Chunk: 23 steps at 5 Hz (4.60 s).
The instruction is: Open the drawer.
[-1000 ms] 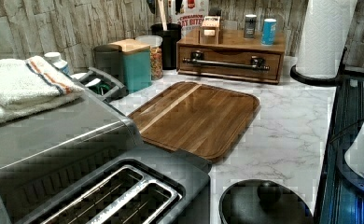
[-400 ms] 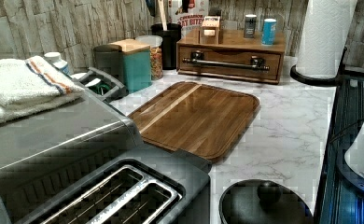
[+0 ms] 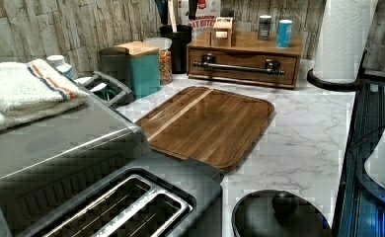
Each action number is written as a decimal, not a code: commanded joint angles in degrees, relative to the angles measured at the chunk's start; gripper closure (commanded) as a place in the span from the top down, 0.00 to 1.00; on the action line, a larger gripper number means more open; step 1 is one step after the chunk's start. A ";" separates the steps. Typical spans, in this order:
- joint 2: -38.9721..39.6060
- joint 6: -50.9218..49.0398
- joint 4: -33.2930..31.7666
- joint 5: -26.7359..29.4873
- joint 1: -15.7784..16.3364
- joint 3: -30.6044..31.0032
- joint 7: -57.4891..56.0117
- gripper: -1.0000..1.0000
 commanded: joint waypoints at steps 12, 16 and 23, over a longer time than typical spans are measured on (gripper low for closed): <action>10.36 38.23 -16.63 6.48 -14.87 -15.76 -58.48 1.00; 13.71 42.64 -19.65 12.62 -15.79 -12.26 -59.20 1.00; 13.14 46.00 -25.77 12.28 -15.11 -7.08 -56.83 1.00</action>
